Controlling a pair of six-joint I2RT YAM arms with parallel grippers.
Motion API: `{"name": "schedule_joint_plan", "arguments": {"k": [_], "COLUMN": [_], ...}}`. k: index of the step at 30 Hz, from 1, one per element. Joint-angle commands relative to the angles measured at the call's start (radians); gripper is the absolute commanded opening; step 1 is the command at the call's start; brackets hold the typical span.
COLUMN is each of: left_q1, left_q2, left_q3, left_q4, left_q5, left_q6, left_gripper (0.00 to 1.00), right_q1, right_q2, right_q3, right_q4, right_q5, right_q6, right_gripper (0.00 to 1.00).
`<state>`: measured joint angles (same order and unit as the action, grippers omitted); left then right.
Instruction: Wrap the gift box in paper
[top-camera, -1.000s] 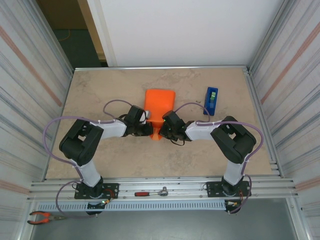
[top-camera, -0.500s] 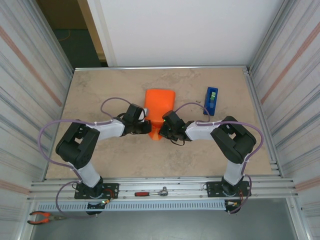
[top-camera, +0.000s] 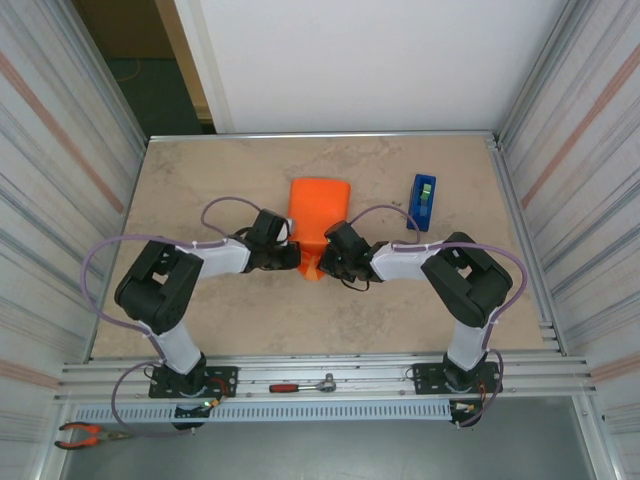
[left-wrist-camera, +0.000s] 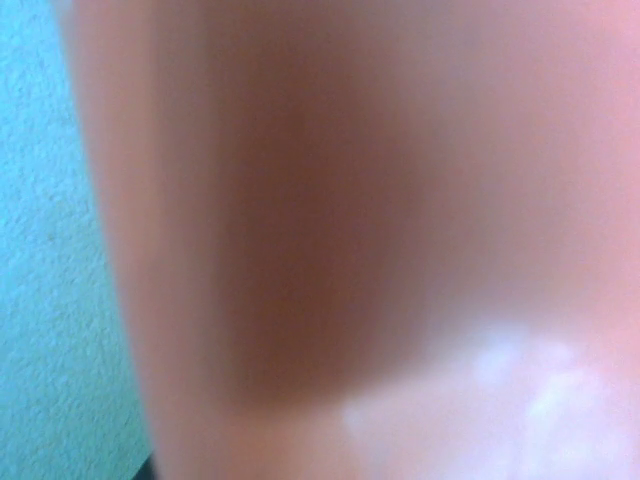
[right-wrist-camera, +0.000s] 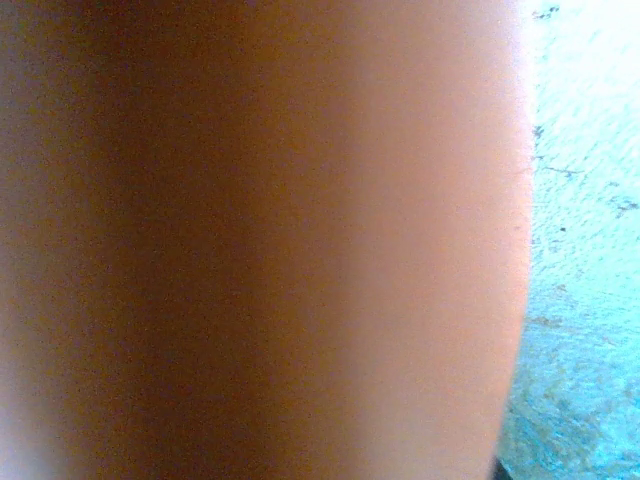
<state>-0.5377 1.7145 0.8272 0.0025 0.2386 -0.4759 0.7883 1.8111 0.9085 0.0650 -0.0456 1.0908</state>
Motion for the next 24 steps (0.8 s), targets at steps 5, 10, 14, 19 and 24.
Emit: {"name": "schedule_joint_plan", "arguments": {"k": [5,10,14,19,24], "left_q1": [0.053,0.163,0.232,0.249,0.249], "left_q2": [-0.205,-0.256,-0.179,-0.052,0.02], "left_q3": [-0.005,0.058,0.142,0.239,0.283], "left_q4": [-0.098,-0.154,-0.162,-0.141,-0.116], "left_q5": [0.053,0.148,0.245,0.311,0.344], "left_q6": [-0.042,-0.055,-0.042,-0.033,-0.051], "left_gripper": [0.02,0.19,0.37,0.47,0.51], "right_q1": [0.007,-0.016,-0.072,-0.196,-0.288], "right_q2": [-0.079,-0.192,-0.277,-0.323,-0.281], "right_q3": [0.018,0.021,0.018,0.01,0.04], "right_q4": [-0.158,-0.228,-0.292,-0.334,-0.34], "right_q5": [-0.001,0.024,0.04,0.003,-0.065], "right_q6": [-0.04,-0.069,-0.093,-0.133,-0.176], "right_gripper": [0.0,0.0,0.0,0.0,0.0]}}
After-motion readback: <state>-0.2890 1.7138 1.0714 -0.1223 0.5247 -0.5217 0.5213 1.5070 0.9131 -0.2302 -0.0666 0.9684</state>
